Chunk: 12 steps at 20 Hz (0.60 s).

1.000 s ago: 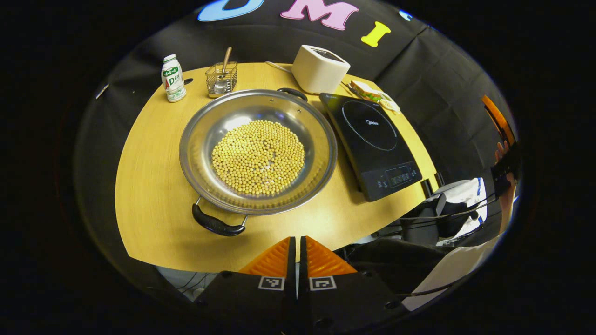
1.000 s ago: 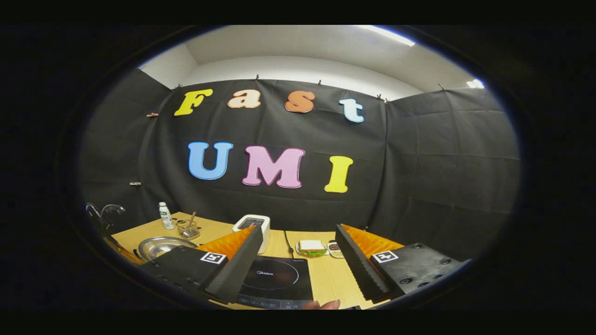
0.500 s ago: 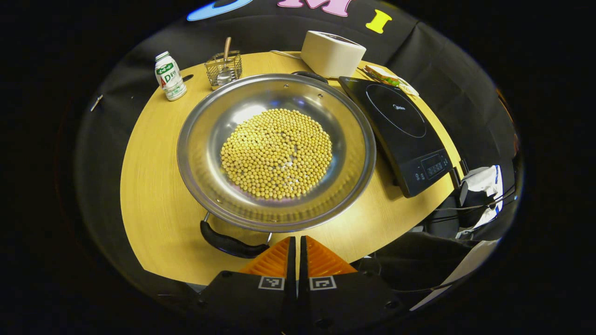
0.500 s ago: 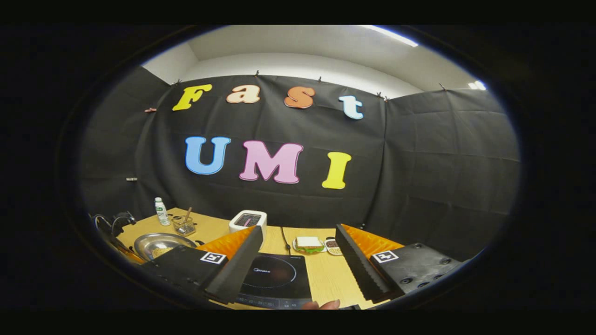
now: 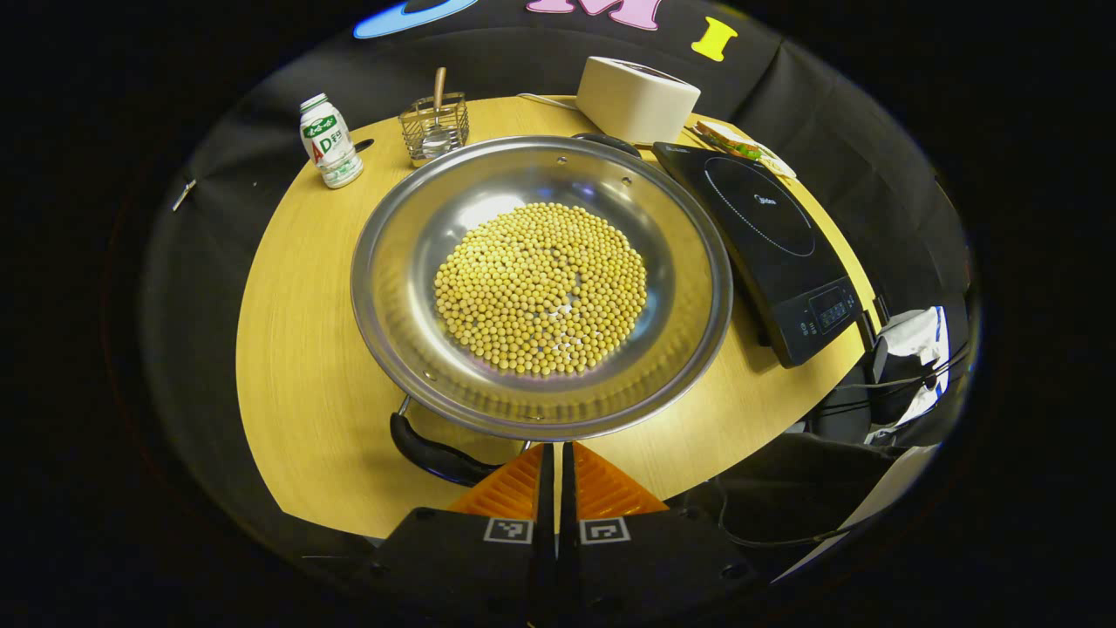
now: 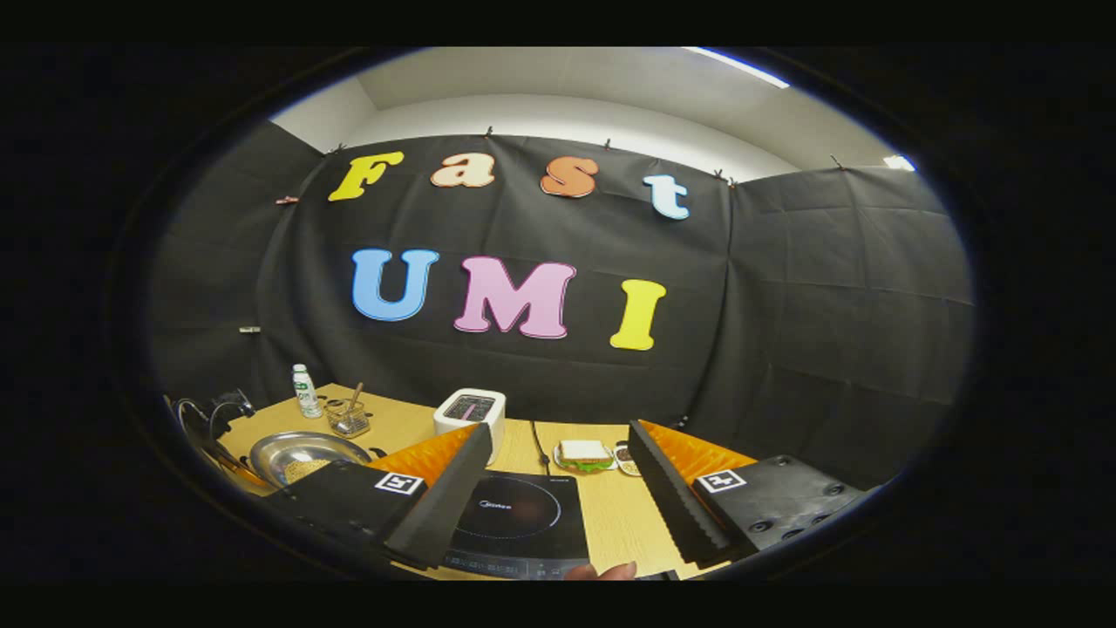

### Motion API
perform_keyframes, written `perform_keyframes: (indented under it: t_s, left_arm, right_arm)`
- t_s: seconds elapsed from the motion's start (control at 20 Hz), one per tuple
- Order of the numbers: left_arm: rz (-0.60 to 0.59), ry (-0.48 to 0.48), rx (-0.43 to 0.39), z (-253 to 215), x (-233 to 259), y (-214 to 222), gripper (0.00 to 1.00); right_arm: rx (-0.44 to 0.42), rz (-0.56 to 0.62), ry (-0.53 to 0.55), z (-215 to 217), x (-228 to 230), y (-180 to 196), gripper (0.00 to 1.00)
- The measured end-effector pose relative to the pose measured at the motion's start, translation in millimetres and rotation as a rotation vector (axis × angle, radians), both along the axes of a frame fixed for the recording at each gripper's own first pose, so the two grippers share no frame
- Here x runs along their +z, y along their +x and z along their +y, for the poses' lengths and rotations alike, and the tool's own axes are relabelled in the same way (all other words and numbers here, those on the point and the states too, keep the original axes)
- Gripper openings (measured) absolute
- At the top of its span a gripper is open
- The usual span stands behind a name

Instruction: First push the handle of the pot to place it horizontally, then grasp the pot with both hands and set it on the induction cooktop.

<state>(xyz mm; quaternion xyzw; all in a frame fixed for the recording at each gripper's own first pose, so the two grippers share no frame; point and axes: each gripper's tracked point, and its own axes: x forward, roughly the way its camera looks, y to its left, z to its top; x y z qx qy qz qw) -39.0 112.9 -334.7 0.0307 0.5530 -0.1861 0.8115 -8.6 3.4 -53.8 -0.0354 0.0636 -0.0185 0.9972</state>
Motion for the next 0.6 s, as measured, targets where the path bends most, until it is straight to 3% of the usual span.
perform_keyframes:
  t_s: [0.6]
  left_arm:
    - [-0.026,0.080,0.016,64,-14,33,0.05]
  right_arm:
    - [0.006,0.009,-0.022,12,-1,2,0.97]
